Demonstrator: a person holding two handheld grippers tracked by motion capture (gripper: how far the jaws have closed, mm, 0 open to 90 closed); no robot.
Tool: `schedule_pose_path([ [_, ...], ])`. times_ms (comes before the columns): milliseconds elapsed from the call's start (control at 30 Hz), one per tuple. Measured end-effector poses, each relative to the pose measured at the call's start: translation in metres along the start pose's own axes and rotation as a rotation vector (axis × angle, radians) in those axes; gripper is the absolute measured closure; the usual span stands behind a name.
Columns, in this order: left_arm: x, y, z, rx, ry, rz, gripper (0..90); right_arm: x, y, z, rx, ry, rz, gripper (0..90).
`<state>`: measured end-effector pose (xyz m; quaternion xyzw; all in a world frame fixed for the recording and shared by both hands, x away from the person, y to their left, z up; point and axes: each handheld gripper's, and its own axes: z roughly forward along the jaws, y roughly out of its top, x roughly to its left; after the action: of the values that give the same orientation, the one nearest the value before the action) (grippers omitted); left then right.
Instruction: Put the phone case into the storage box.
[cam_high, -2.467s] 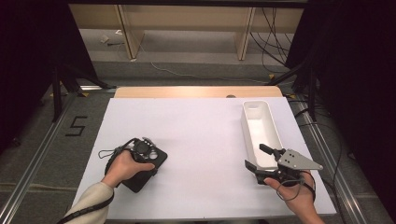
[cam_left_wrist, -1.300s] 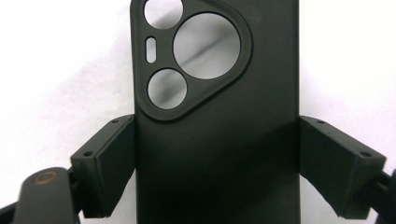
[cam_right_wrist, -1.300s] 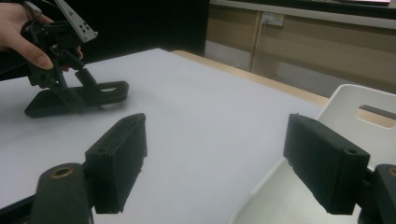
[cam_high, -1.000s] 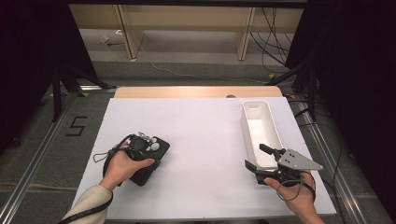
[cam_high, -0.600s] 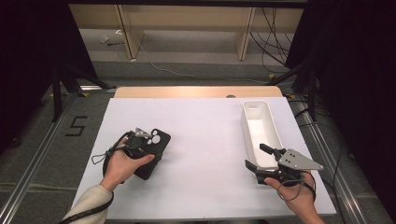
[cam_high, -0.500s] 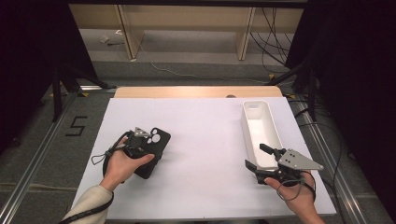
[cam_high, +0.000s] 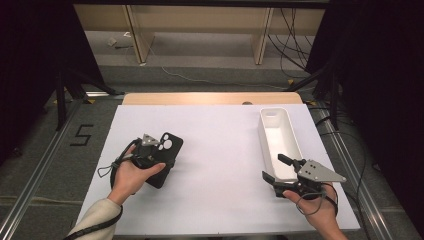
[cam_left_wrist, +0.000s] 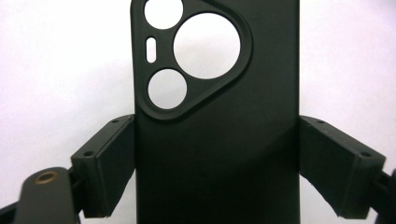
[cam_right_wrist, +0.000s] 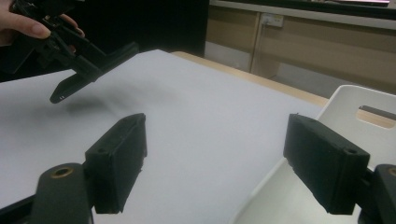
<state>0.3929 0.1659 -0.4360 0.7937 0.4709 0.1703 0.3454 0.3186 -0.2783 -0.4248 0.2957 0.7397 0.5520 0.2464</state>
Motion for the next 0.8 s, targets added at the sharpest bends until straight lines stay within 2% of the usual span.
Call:
schedule_pose_path([
  [800,-0.0017,0.0028,-0.0040,-0.055,0.010,-0.007,15.6,0.0000,0.0001,0.0001,0.000,0.000,0.002,22.6],
])
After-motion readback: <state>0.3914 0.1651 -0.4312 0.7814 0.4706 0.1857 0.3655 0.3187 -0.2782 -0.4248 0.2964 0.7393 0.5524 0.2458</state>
